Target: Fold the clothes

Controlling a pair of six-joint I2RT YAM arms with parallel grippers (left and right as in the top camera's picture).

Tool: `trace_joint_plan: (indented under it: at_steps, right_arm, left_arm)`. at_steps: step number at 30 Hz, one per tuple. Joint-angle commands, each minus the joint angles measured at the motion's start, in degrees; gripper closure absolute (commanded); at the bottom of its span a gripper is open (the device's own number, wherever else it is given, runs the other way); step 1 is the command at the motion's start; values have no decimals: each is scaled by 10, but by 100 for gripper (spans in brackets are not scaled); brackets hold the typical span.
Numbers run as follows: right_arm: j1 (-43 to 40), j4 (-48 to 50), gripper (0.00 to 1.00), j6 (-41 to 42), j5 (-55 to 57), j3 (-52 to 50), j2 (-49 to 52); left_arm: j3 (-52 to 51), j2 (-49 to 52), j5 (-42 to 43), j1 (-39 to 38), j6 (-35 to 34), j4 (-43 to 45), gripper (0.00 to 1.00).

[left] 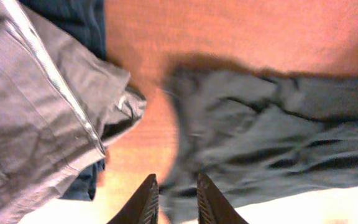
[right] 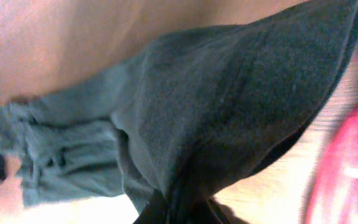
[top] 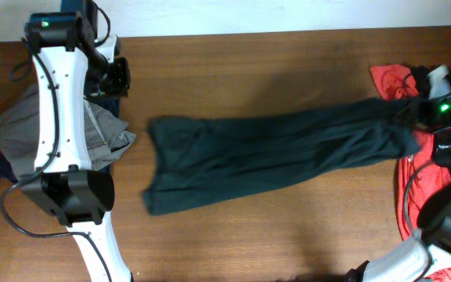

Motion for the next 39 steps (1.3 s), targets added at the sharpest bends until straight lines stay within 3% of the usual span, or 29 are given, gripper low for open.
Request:
trace_joint_plan:
  at_steps: [1, 7, 16, 28, 29, 30, 31, 33, 39]
  right_arm:
    - [-2, -3, 96, 45, 45, 27, -73]
    - [51, -30, 96, 50, 55, 27, -118]
    - [259, -28, 96, 115, 181, -36, -103]
    - [466, 169, 96, 243, 180, -203, -82]
    - [472, 177, 88, 254, 183, -210, -82]
    - [478, 184, 70, 264, 186, -217, -82]
    - [482, 188, 58, 264, 186, -221, -82]
    - [483, 186, 58, 264, 183, -220, -83]
    - [459, 177, 57, 264, 166, -214, -118]
  left_arm:
    - [57, -40, -6, -1, 11, -2, 75]
    - [96, -77, -6, -1, 11, -1, 73]
    - [96, -99, -6, -1, 11, -2, 73]
    - [96, -99, -5, -1, 11, -1, 73]
    - [96, -99, -5, -1, 11, -2, 73]
    - [96, -99, -5, -1, 11, -1, 73]
    - [96, -99, -6, -1, 11, -2, 72]
    - [96, -99, -6, -1, 11, -1, 72]
    - [96, -99, -6, -1, 11, -2, 58]
